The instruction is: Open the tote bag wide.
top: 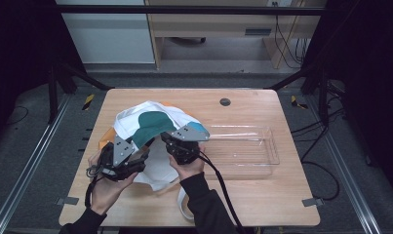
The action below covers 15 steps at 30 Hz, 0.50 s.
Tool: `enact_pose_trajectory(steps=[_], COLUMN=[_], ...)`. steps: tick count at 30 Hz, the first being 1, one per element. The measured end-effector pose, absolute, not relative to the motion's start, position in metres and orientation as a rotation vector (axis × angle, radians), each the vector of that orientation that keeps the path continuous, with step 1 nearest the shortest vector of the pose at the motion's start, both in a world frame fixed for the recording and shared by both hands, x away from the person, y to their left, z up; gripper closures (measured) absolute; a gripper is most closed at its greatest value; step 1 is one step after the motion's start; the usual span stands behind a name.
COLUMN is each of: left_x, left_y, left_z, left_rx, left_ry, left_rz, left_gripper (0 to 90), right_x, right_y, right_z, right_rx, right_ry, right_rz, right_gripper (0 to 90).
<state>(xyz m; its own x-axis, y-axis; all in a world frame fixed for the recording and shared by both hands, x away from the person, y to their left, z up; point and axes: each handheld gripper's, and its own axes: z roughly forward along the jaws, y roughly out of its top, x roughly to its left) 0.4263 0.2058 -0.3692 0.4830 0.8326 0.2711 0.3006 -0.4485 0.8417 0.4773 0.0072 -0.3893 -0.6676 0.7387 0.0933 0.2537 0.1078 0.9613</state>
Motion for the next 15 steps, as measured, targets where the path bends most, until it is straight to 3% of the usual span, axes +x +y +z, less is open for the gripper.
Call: enact_pose_trajectory(steps=[5,15], left_x=[0.43,0.434], left_y=[0.209,0.196], left_z=[-0.372,-0.367], left_rx=[1.971,1.994], left_ry=[0.954,0.924], left_rz=[0.919,0.933], left_gripper=[44.6,37.3], right_x=[0.477,0.477], right_y=[0.011,0.011], right_z=[-0.391,-0.39], right_rx=[0.945,0.935], right_ry=[1.995,2.002], right_rz=[1.585,1.584], right_gripper=[90.0,90.0])
